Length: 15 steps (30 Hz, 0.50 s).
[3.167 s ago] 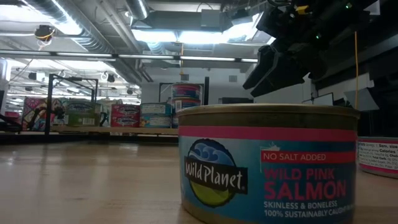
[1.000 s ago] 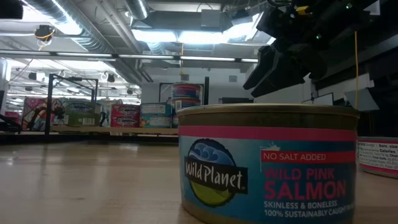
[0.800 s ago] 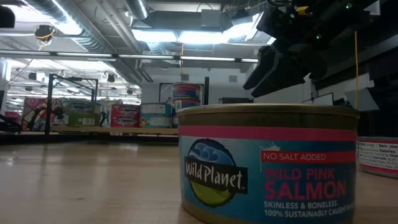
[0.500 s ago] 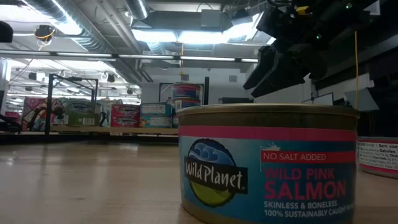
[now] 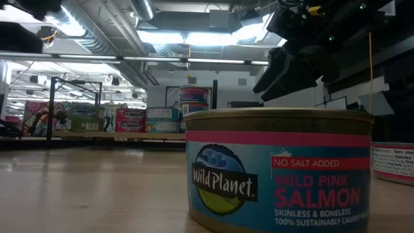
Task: Stack canned seafood by type on shelf
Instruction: Stack the yellow blue tuna can on top of the yellow blue tuna can on the shelf
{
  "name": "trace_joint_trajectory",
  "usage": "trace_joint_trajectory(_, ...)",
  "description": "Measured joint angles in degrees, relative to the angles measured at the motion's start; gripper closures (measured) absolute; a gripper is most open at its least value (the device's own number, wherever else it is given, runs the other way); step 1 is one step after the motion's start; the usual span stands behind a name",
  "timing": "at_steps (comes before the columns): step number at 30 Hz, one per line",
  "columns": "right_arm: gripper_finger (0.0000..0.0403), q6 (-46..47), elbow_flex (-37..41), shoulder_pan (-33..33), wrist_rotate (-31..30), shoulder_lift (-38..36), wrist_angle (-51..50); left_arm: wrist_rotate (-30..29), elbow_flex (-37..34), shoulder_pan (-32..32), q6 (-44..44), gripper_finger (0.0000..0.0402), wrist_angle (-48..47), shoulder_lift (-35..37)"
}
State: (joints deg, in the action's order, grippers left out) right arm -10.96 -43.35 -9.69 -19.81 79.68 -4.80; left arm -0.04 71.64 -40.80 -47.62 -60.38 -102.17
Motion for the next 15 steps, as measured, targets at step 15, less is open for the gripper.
trace_joint_trajectory(15,0.0095,0.0,0.0,0.0,0.0,0.0,0.2,-6.7,0.0,11.2,0.8,0.0251,-0.3,0.0)
